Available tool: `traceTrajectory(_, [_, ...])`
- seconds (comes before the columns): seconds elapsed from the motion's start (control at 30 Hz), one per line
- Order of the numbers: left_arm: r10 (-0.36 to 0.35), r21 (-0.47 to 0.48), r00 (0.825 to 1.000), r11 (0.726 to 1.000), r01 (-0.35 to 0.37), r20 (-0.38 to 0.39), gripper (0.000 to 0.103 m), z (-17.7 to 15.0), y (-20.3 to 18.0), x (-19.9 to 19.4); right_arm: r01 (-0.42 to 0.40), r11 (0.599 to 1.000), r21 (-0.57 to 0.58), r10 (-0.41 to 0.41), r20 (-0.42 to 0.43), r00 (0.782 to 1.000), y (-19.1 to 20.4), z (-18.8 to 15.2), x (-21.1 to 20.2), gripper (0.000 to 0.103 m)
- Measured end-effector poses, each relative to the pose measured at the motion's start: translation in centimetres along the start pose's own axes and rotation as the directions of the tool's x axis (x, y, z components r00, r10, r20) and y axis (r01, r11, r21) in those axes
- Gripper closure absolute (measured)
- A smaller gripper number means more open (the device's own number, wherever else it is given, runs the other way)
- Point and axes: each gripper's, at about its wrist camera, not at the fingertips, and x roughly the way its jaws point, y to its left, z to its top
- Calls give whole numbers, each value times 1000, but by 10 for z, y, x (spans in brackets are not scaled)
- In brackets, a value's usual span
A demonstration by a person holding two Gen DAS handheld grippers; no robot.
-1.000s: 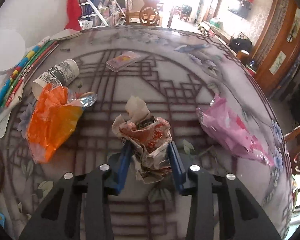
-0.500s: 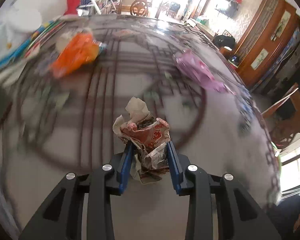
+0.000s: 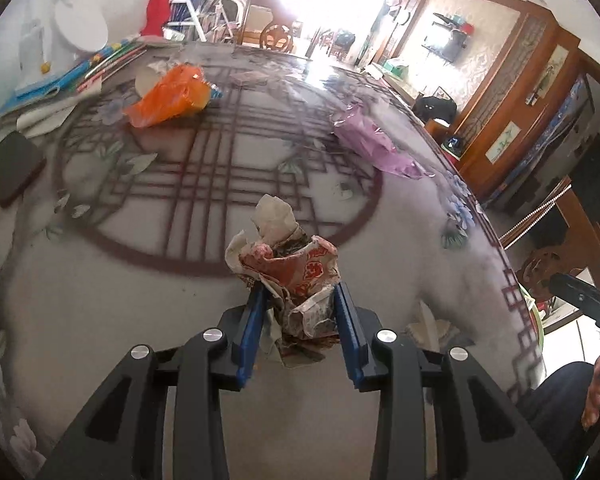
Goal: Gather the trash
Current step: 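Grasp the crumpled red-printed paper with the left tool while the right tool grasps the pink wrapper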
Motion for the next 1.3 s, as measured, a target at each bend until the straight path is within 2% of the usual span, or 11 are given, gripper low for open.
traceTrajectory(0.17, [-56,-80,998,995,55,-3,69,2,14,0,16,993,-113,-15,12,1000,24,34,35,18])
traceTrajectory(0.37, [-100,-107,994,989,104,40,66,10,18,-6,-25,997,-69,21,-57,998,41,100,99,18])
traceTrajectory(0.53, [-121,-167,992,978,126,43,66,11,30,-2,57,989,-137,-68,-78,995,68,140,151,18])
traceTrajectory(0.83, [-131,-176,991,975,134,29,66,12,30,5,149,944,-296,-204,-164,965,109,162,207,15])
traceTrajectory(0.87, [-131,-179,991,975,134,27,65,12,31,6,157,937,-312,-217,-169,961,111,162,210,26])
traceTrajectory(0.9, [-131,-185,991,974,134,25,65,12,31,7,159,931,-330,-227,-182,957,113,161,214,50])
traceTrajectory(1.0, [-139,-202,990,969,140,19,60,11,34,9,106,940,-325,-182,-215,960,115,158,210,75])
traceTrajectory(1.17, [-131,-213,991,969,129,7,42,10,34,12,40,950,-310,-125,-260,958,113,144,193,79])
traceTrajectory(1.23, [-126,-215,992,969,124,5,40,10,34,13,13,957,-291,-98,-277,956,109,137,186,79])
traceTrajectory(1.27, [-125,-217,992,968,123,5,39,10,35,13,6,958,-287,-90,-279,956,110,135,185,75])
traceTrajectory(1.3, [-123,-219,992,968,121,4,38,9,35,14,-5,960,-281,-78,-281,956,110,133,183,64])
